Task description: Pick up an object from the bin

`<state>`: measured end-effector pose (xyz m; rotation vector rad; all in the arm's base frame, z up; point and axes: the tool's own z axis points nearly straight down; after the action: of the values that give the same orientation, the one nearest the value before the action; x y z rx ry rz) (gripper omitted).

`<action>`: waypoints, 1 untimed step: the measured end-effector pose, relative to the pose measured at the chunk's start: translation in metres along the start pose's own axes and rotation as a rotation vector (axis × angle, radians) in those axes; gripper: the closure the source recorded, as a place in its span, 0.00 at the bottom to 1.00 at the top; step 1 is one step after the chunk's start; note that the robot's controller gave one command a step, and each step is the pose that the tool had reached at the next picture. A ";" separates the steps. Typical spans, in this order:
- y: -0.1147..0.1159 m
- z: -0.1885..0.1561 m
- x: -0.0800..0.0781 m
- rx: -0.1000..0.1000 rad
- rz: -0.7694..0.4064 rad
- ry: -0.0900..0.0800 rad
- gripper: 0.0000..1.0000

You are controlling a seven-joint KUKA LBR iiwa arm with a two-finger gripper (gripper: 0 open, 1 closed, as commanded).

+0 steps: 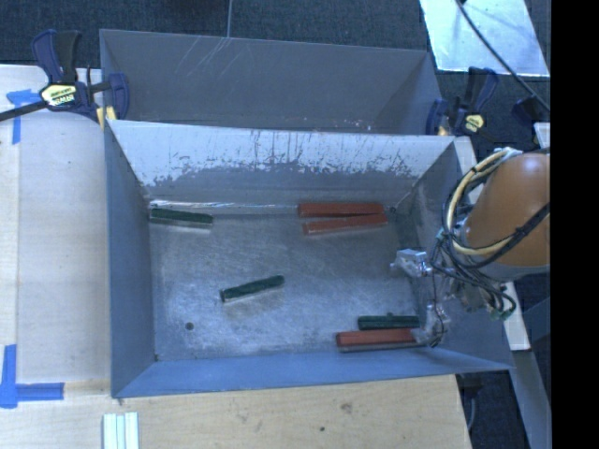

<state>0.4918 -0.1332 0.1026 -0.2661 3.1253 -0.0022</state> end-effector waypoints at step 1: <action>-0.022 0.032 0.009 -0.001 0.080 -0.002 0.00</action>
Offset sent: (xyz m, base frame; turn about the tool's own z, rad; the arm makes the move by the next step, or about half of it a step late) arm -0.0077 -0.0224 -0.0326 0.0779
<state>0.4863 -0.1560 0.0703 -0.1405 3.1315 -0.0005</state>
